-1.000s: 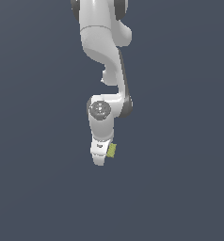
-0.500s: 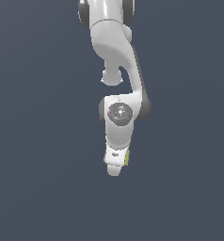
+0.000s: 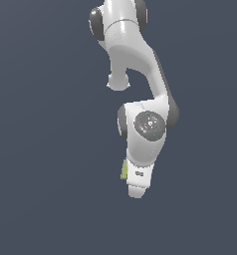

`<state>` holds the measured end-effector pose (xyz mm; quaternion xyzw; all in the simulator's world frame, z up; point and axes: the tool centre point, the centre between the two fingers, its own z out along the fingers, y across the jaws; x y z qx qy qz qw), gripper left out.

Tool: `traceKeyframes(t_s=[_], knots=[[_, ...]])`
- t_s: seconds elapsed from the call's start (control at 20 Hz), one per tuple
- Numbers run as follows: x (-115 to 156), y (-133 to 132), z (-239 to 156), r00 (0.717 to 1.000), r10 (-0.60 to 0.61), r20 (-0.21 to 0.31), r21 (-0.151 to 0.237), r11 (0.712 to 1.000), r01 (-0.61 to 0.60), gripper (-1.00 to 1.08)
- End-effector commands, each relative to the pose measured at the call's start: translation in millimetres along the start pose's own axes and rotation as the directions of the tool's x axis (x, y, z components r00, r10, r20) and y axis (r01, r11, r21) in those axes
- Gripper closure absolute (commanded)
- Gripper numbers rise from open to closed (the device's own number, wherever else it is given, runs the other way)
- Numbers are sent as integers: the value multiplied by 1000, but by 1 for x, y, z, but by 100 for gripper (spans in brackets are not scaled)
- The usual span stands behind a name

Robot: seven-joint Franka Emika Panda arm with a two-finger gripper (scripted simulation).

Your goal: Pick up the object and move it to a goal position.

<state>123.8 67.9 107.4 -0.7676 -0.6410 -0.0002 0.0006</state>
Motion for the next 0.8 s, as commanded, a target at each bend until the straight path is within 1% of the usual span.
traceKeyframes(t_s=[0.0,0.4,0.75], knots=[[9,6,-6,1000,1,1,-1,1000,-1,108],[24,17,-15,1000,1,1,-1,1000,-1,108],[27,20,-17,1000,1,1,-1,1000,-1,108]])
